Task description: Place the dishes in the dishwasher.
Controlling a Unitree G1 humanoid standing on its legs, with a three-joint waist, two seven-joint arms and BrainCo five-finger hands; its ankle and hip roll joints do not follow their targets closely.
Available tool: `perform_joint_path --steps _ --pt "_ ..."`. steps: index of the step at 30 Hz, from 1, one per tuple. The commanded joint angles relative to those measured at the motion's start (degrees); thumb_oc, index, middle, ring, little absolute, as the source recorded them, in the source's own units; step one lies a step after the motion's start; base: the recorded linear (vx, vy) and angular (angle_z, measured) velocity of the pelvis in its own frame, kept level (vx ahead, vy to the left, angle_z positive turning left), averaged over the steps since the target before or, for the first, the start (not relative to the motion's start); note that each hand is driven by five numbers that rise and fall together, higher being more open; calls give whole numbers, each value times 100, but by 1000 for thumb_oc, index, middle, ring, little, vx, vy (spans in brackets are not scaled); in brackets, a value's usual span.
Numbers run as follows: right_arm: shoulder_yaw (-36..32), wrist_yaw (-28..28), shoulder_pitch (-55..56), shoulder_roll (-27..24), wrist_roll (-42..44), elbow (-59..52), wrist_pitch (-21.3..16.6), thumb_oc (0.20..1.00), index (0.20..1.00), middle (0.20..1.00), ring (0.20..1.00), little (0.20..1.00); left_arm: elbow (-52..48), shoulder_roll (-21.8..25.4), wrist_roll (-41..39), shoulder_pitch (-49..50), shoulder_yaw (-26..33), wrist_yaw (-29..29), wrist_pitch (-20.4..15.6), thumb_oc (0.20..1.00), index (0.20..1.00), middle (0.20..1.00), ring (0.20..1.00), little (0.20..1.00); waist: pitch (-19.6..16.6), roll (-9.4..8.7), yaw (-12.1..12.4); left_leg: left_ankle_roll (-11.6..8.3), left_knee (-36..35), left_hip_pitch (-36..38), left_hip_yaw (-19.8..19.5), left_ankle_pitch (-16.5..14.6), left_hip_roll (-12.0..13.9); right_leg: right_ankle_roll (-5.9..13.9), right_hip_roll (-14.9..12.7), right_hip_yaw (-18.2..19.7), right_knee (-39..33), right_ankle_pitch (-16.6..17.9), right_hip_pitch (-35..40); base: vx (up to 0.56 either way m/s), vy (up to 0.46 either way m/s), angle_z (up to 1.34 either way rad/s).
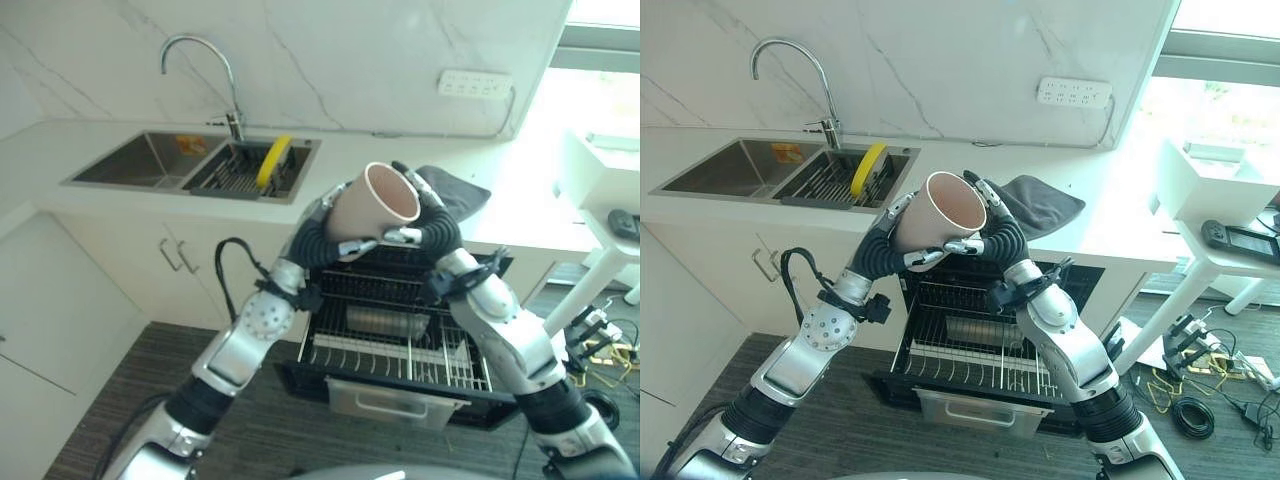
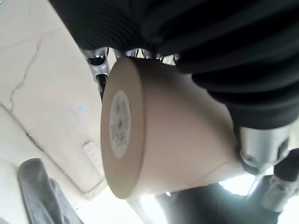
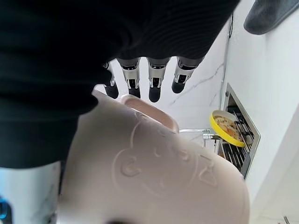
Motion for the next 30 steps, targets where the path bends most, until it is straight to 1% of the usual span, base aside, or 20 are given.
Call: perform_joint_path --steps 1,9,16,17,19,21,22,23,26,27,28,30 --pt "-141 -59 -676 210 -189 -323 -299 1000 1000 1000 1000 1000 -373 167 -269 -558 212 -63 -83 200 200 200 200 200 103 -127 153 -276 43 601 -94 -1047 326 195 -158 258 4 -362 -4 0 0 0" --pt "-58 -77 -769 171 -336 -338 -281 1000 1000 1000 1000 1000 -640 195 -417 -618 392 -285 152 200 200 200 200 200 146 -111 199 -276 43 575 -143 -1022 315 183 -172 232 16 -370 1 0 0 0" --pt "-47 -147 -782 139 -314 -351 -343 1000 1000 1000 1000 1000 -693 195 -396 -591 349 -277 146 200 200 200 200 200 183 -125 212 -271 43 572 -156 -1018 307 173 -167 237 28 -389 8 0 0 0" --pt "-51 -174 -806 149 -293 -360 -354 1000 1000 1000 1000 1000 -680 193 -405 -611 345 -283 148 200 200 200 200 200 188 -129 211 -263 43 539 -156 -967 297 160 -173 242 32 -345 -29 0 0 0" --pt "-32 -202 -810 175 -256 -369 -340 1000 1000 1000 1000 1000 -680 185 -407 -615 328 -285 163 200 200 200 200 200 190 -131 212 -260 43 541 -153 -965 295 161 -178 238 31 -341 -27 16 3 0" --pt "-34 -212 -807 186 -243 -371 -333 1000 1000 1000 1000 1000 -669 184 -411 -598 329 -295 142 200 200 200 200 200 180 -129 215 -266 43 560 -157 -1013 298 172 -177 246 25 -385 -4 0 0 0" --pt "-36 -211 -806 187 -248 -371 -338 1000 1000 1000 1000 1000 -680 188 -420 -582 341 -311 134 200 200 200 200 200 189 -130 219 -258 43 535 -149 -961 296 158 -180 241 32 -347 -31 0 0 0" --pt "-34 -208 -802 183 -232 -369 -346 1000 1000 1000 1000 1000 -686 190 -419 -566 327 -313 135 200 200 200 200 200 181 -132 218 -262 43 562 -147 -1011 298 172 -176 246 29 -385 -6 0 0 0" --pt "-44 -224 -798 172 -209 -383 -374 1000 1000 1000 1000 1000 -677 192 -406 -551 319 -328 96 200 200 200 200 200 197 -141 223 -253 43 544 -145 -961 294 155 -176 246 35 -345 -29 0 0 0" --pt "-44 -229 -805 182 -189 -398 -365 1000 1000 1000 1000 1000 -672 199 -392 -555 283 -300 87 200 200 200 200 200 196 -139 219 -259 43 563 -148 -1011 295 170 -171 256 30 -381 -11 0 0 0" --pt "-48 -225 -808 185 -185 -392 -369 1000 1000 1000 1000 1000 -673 195 -388 -558 284 -305 89 200 200 200 200 200 205 -142 220 -252 43 541 -144 -961 293 156 -173 253 36 -342 -35 0 0 0" --pt "-39 -206 -819 201 -181 -356 -379 1000 1000 1000 1000 1000 -633 177 -381 -579 272 -293 86 200 200 200 200 200 198 -143 214 -261 43 564 -146 -1009 297 169 -172 258 29 -380 -10 0 0 0"
